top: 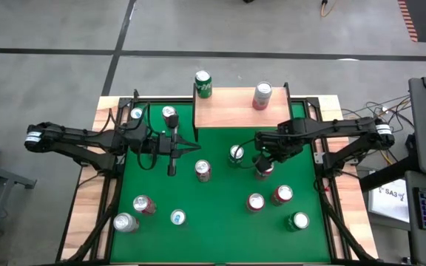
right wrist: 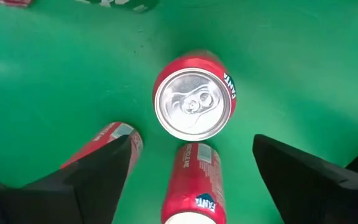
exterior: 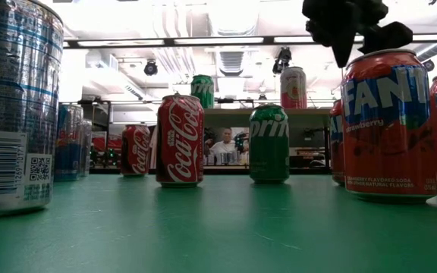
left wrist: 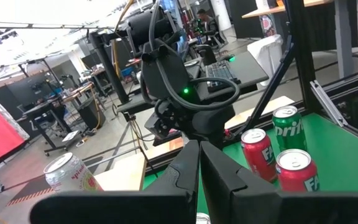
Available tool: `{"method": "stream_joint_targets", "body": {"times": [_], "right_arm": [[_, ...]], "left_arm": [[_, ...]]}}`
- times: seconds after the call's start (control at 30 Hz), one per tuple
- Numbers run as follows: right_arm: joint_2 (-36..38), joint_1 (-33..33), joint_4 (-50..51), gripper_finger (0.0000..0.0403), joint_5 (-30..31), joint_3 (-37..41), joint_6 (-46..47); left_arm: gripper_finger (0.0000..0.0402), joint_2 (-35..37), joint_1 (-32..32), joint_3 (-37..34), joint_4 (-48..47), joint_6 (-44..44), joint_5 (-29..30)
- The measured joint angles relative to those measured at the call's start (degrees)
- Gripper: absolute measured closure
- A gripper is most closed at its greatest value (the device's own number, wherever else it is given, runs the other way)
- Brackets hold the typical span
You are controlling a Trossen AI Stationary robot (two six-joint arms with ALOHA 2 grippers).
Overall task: Place canned beverage on shelf
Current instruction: Put the top red soda can on the shelf
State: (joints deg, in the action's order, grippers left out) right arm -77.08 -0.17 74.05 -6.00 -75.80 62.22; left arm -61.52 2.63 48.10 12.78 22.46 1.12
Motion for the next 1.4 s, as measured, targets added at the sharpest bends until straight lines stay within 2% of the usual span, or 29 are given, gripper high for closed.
{"method": "stream_joint_targets", "body": {"times": [0.33,0.63,1.0,1.13,1.27,1.4], "right_arm": [[-1.1,-0.6,-2.4,0.0062,2.6,0.8,0.9],[-8.5,-0.6,-2.3,0.0062,1.1,0.7,-1.8],[-14.3,-0.6,-2.4,0.0062,1.1,0.5,-3.7],[-15.6,-0.5,-2.4,0.0077,1.1,0.6,-4.8],[-15.6,-0.5,-2.4,0.0109,1.1,0.5,-5.2],[-14.5,-0.5,-2.0,0.011,1.1,0.6,-5.3]], "left_arm": [[0.0402,0.0,-0.1,0.0,0.1,0.0,0.0],[0.0402,0.0,-0.1,0.0,-0.1,0.0,0.0],[0.0402,0.0,-0.1,0.0,-1.4,0.0,0.0],[0.0402,0.0,-0.1,0.0,-1.9,0.0,0.0],[0.0402,0.0,-0.1,0.0,-1.9,0.0,0.0],[0.0402,0.0,-0.1,0.0,-2.2,0.0,0.0]]}}
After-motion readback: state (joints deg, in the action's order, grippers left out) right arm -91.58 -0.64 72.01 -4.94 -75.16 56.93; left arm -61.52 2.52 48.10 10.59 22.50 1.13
